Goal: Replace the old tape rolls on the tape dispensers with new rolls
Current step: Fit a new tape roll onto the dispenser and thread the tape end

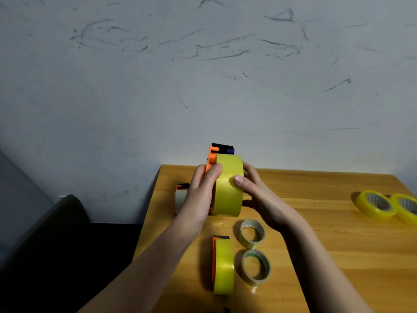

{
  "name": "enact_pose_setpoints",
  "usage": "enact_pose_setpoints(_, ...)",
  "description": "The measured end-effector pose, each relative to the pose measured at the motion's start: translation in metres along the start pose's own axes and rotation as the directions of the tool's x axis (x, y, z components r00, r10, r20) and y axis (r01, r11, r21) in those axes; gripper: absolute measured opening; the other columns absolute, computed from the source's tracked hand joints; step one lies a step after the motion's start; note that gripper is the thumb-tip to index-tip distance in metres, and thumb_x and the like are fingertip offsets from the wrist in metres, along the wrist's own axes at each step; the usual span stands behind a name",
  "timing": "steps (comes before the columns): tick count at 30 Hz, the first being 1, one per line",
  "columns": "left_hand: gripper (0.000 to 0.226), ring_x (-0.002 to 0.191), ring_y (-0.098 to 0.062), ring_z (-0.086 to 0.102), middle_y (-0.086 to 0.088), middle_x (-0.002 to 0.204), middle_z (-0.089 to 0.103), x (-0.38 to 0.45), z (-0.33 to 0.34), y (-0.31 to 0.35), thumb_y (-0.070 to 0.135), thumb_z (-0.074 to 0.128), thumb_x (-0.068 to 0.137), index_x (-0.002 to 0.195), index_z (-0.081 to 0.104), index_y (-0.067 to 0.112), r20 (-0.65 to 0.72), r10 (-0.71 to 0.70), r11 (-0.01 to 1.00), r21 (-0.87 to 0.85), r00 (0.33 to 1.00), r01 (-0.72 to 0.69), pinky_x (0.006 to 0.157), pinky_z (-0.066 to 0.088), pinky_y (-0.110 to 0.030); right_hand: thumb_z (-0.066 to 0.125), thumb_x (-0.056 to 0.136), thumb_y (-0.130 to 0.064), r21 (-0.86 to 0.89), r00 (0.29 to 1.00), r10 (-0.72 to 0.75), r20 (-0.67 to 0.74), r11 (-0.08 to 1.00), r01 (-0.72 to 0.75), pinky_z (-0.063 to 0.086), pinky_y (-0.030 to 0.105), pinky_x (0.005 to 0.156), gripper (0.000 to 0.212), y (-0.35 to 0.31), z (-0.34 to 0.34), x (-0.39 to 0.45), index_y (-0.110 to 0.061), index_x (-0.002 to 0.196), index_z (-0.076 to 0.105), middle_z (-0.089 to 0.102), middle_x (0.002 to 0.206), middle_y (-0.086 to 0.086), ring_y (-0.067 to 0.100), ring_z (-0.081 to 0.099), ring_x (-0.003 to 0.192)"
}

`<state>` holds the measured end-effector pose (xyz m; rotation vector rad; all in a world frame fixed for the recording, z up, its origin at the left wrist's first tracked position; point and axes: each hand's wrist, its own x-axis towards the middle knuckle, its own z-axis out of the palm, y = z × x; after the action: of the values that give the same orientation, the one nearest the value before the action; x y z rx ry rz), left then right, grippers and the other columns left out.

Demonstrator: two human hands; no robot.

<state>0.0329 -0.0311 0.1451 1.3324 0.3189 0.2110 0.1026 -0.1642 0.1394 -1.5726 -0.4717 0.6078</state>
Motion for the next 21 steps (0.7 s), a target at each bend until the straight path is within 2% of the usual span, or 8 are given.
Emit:
enact_pose_setpoints(3, 0.024, 0.094, -0.020, 0.066, -0.003, 0.103, 0.069, -0.001, 0.001, 0.001, 0.046, 0.049, 0.092, 0.107, 0.061, 0.032, -0.017, 0.002, 1.000, -0.018, 1.000, -0.002, 0.076, 0.052, -0.036, 0.065, 0.060, -0.065, 0.021, 1.000, 0.000, -0.029, 1.000, 0.000, 0.056, 0.040, 0.089, 0.090, -0.001, 0.006, -0.002, -0.035, 0.139, 0.035, 0.052, 0.133, -0.004, 0.011, 0.060, 0.113)
enact_pose_setpoints(6, 0.053, 0.097, -0.025, 0.066, -0.009, 0.109, 0.067, -0.003, 0.006, 0.001, 0.062, 0.047, 0.076, 0.115, 0.060, 0.028, -0.006, -0.055, 0.998, -0.020, 0.998, 0.055, 0.071, 0.052, -0.033, 0.063, 0.061, -0.065, 0.067, 0.999, 0.030, -0.031, 0.997, -0.027, 0.058, 0.036, 0.081, 0.090, 0.000, 0.016, -0.005, -0.030, 0.139, 0.034, 0.056, 0.128, -0.001, 0.013, 0.064, 0.108)
enact_pose_setpoints(8, 0.059, 0.094, -0.023, 0.068, -0.012, 0.110, 0.068, -0.005, 0.009, 0.000, 0.060, 0.046, 0.076, 0.120, 0.060, 0.022, 0.006, -0.077, 0.994, -0.078, 0.997, 0.077, 0.066, 0.053, -0.028, 0.060, 0.059, -0.069, 0.071, 0.999, 0.044, -0.028, 0.997, -0.042, 0.057, 0.040, 0.084, 0.093, 0.002, 0.023, -0.006, -0.029, 0.139, 0.035, 0.058, 0.127, -0.001, 0.013, 0.063, 0.109)
enact_pose_setpoints(10, 0.051, 0.087, -0.019, 0.068, -0.011, 0.108, 0.069, -0.010, 0.008, 0.002, 0.054, 0.044, 0.086, 0.120, 0.060, 0.021, 0.009, -0.068, 0.992, -0.110, 0.998, 0.069, 0.063, 0.053, -0.026, 0.059, 0.059, -0.071, 0.060, 0.999, 0.038, -0.031, 0.998, -0.036, 0.054, 0.044, 0.092, 0.094, 0.002, 0.027, -0.006, -0.028, 0.139, 0.036, 0.059, 0.128, -0.001, 0.013, 0.063, 0.110)
enact_pose_setpoints(13, 0.051, 0.094, -0.023, 0.066, -0.011, 0.109, 0.068, -0.009, -0.003, 0.004, 0.054, 0.046, 0.076, 0.115, 0.062, 0.025, 0.022, -0.065, 0.998, -0.010, 0.998, 0.065, 0.074, 0.053, -0.034, 0.063, 0.058, -0.066, 0.049, 0.997, -0.038, -0.073, 0.998, 0.042, 0.057, 0.037, 0.086, 0.092, 0.001, 0.028, -0.007, -0.028, 0.138, 0.038, 0.056, 0.128, 0.000, 0.009, 0.066, 0.100)
enact_pose_setpoints(16, 0.061, 0.106, -0.031, 0.061, -0.012, 0.114, 0.065, -0.009, -0.012, 0.012, 0.061, 0.052, 0.062, 0.109, 0.066, 0.024, 0.058, -0.135, 0.988, 0.085, 0.989, 0.129, 0.098, 0.045, -0.052, 0.069, 0.056, -0.059, -0.002, 0.977, -0.162, -0.137, 0.987, 0.163, 0.056, 0.028, 0.081, 0.091, 0.001, 0.030, -0.012, -0.031, 0.137, 0.038, 0.050, 0.133, -0.004, 0.007, 0.064, 0.105)
enact_pose_setpoints(19, 0.077, 0.100, -0.036, 0.062, -0.028, 0.114, 0.062, -0.011, -0.016, 0.016, 0.053, 0.056, 0.054, 0.112, 0.062, 0.003, 0.051, -0.182, 0.983, 0.019, 0.982, 0.181, 0.101, 0.042, -0.053, 0.076, 0.053, -0.060, -0.124, 0.957, -0.239, -0.162, 0.967, 0.221, 0.053, 0.038, 0.095, 0.098, 0.006, 0.030, -0.012, -0.036, 0.140, 0.036, 0.040, 0.141, -0.004, 0.014, 0.056, 0.121)
enact_pose_setpoints(21, 0.081, 0.104, -0.043, 0.059, -0.032, 0.116, 0.059, -0.012, -0.015, 0.018, 0.052, 0.055, 0.054, 0.112, 0.060, -0.003, 0.036, -0.196, 0.981, 0.006, 0.980, 0.196, 0.103, 0.039, -0.058, 0.077, 0.052, -0.065, -0.173, 0.949, -0.268, -0.164, 0.955, 0.239, 0.049, 0.042, 0.100, 0.100, 0.006, 0.030, -0.011, -0.041, 0.140, 0.036, 0.038, 0.141, -0.007, 0.013, 0.051, 0.125)
